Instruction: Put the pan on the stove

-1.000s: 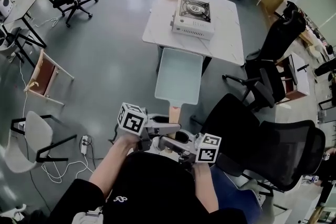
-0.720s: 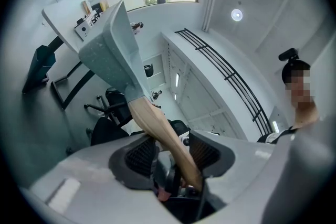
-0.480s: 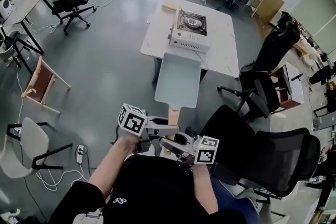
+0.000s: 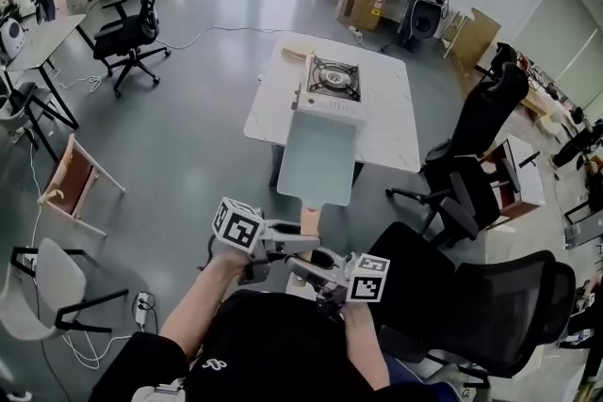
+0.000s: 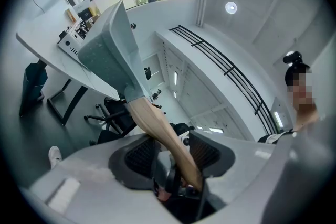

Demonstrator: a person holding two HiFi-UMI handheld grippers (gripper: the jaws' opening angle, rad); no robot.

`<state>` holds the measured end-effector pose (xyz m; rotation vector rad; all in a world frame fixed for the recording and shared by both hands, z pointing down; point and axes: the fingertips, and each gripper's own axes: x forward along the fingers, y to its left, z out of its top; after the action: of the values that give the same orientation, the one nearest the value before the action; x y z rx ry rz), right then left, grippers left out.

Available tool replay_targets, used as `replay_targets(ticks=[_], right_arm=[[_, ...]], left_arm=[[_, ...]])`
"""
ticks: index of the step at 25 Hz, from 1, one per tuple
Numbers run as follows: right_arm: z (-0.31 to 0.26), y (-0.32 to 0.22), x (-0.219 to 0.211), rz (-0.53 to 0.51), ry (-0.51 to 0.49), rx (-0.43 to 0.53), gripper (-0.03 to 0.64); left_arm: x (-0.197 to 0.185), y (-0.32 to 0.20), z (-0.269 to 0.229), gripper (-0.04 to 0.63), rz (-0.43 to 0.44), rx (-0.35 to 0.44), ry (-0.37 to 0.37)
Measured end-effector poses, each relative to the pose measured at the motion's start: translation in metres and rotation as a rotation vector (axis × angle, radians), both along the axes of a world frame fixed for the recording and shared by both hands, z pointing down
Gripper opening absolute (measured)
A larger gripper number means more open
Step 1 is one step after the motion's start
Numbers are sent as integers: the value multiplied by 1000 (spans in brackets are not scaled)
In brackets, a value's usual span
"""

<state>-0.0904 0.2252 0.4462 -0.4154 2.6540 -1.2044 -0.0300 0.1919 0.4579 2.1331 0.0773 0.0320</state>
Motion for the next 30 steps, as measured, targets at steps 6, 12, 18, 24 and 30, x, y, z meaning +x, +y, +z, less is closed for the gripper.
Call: replay_targets(ticks=[6, 12, 18, 24, 30], right_arm=[[-2, -36, 24, 12, -1, 3, 199], [1, -69, 47, 16, 9, 1, 199], [7, -107, 59, 2, 8, -21, 199], [11, -156, 68, -22, -3, -31, 199], [9, -204, 85, -45, -9, -45, 199]], left_arm=[[24, -35, -2, 209, 5, 2, 12], [47, -68, 1, 209, 6, -2, 20], [59, -107, 6, 209, -13, -24, 20], [67, -157, 10, 209, -46, -44, 10], [82, -206, 7, 209, -72, -61, 6]])
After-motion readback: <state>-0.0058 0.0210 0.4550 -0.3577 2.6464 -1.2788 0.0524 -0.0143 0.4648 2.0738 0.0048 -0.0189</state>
